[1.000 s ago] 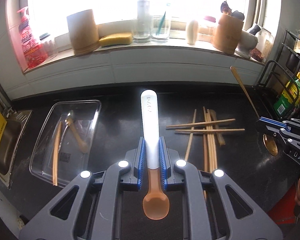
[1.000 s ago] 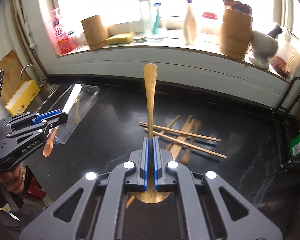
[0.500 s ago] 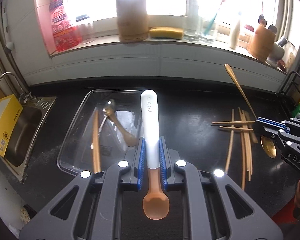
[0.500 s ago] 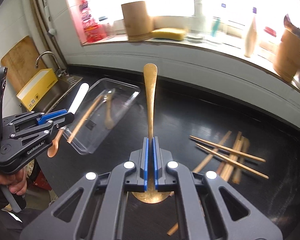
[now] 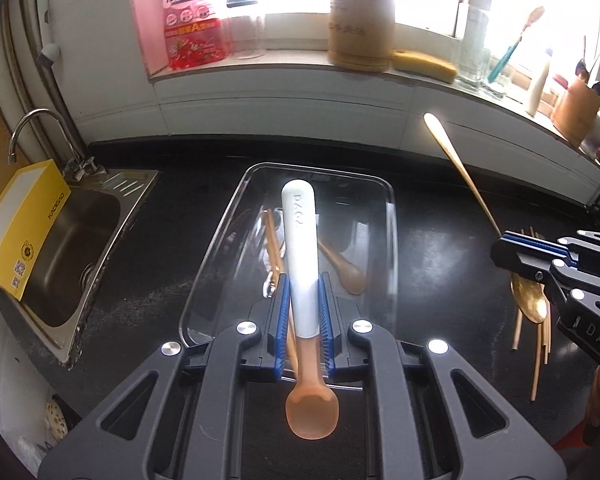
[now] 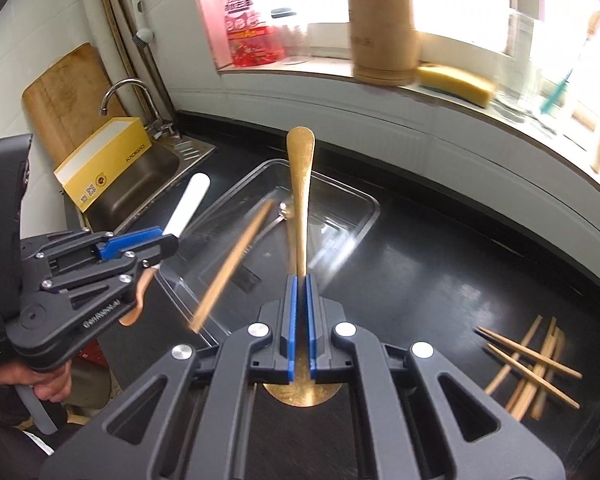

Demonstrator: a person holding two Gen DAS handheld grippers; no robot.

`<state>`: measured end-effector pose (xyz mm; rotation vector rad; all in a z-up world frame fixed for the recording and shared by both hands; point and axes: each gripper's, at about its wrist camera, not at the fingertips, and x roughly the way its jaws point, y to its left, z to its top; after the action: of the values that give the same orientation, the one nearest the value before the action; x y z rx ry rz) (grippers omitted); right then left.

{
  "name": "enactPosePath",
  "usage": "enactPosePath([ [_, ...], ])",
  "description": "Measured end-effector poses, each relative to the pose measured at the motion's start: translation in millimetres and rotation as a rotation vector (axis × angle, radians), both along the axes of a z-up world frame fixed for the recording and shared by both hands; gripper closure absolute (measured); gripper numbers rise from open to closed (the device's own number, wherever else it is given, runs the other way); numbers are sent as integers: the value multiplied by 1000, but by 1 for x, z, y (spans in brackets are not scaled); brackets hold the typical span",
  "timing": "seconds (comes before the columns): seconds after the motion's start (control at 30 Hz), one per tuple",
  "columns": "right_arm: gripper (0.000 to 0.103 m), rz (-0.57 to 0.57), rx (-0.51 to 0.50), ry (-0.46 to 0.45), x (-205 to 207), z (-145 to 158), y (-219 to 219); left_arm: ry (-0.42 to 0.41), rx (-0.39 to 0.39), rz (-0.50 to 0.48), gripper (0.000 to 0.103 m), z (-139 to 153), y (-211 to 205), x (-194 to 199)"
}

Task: Organize utensils
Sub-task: 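Carry the gold spoon and white-handled spoon to the clear tray and release both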

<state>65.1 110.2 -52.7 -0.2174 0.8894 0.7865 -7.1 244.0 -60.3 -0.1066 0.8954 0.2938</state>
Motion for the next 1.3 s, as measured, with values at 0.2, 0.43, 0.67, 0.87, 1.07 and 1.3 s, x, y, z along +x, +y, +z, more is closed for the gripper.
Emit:
enactPosePath([
  [0.2, 98, -14, 27, 105, 25, -19, 39, 27, -26, 23, 89, -15, 31, 18],
  [0.43, 98, -37, 44, 249, 61, -51, 70, 74, -59, 37, 89, -45, 57, 54],
  [0.67, 98, -46, 18, 334, 91, -85, 91, 129, -115, 52, 89, -76, 75, 84],
  [0.87, 98, -39, 8, 373, 111, -102, 102, 159, -123, 55, 89, -90, 80, 100],
  [1.07, 49, -63, 6, 352, 125, -97, 92, 191, -177, 77, 37, -93, 93, 107],
  [1.3, 25, -174, 105, 222, 135, -43, 4, 60, -174, 126, 10, -40, 108, 70],
])
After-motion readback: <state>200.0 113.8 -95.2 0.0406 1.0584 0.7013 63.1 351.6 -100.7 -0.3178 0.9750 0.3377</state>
